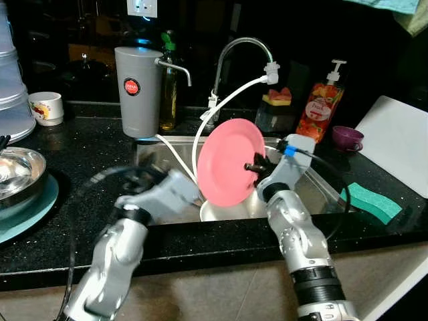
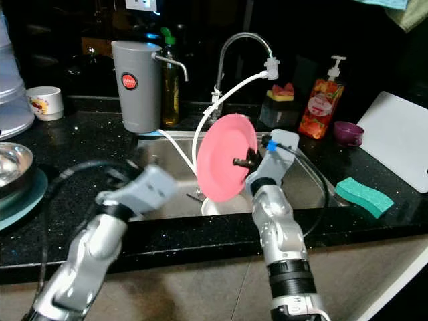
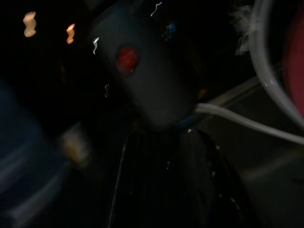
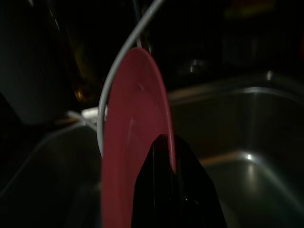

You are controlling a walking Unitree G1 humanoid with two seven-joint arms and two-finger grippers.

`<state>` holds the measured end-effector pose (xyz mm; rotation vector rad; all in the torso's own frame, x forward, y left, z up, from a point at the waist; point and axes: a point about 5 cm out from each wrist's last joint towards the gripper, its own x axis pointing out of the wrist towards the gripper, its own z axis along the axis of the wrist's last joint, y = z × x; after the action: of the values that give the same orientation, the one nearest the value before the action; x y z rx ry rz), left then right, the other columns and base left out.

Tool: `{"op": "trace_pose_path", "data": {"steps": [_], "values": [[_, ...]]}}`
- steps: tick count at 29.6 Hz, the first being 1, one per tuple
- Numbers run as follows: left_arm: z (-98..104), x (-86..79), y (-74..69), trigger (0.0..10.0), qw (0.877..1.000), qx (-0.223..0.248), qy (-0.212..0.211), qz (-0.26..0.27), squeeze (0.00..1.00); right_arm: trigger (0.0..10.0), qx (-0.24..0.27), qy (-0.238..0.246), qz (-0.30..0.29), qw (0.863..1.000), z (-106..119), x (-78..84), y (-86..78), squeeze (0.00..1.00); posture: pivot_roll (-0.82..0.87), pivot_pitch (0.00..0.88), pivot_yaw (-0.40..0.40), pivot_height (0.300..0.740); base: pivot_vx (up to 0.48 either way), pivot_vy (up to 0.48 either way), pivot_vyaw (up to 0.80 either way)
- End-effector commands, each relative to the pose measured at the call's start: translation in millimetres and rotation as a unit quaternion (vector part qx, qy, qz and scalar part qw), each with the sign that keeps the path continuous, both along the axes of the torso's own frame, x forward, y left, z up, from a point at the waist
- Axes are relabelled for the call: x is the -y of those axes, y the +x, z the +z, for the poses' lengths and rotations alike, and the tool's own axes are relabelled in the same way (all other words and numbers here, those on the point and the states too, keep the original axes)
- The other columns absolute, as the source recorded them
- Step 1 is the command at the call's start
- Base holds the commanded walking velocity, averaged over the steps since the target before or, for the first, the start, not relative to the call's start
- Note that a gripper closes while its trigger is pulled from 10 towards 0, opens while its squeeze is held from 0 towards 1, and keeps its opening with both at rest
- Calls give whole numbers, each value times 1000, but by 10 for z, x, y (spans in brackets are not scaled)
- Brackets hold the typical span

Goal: Kitchen organization

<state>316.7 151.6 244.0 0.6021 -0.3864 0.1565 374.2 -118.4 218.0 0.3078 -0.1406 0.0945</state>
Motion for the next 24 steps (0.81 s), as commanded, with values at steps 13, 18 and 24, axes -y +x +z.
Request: {"op": "trace_pose_path", "data": {"steps": [13,18,24], "values": [[663,-599,178,10000,969,-11,-247,23,0,10000,-67,21,-24,997,-223,53,105,0,242,65,-129,740,0,0,0],[784,-724,171,10000,965,-34,-259,10,0,10000,-113,115,-8,987,-285,65,163,0,244,70,-121,740,0,0,0],[725,-702,137,10000,972,-51,-229,11,0,10000,-103,260,31,960,-218,60,162,1000,246,64,-117,740,0,0,0]]}}
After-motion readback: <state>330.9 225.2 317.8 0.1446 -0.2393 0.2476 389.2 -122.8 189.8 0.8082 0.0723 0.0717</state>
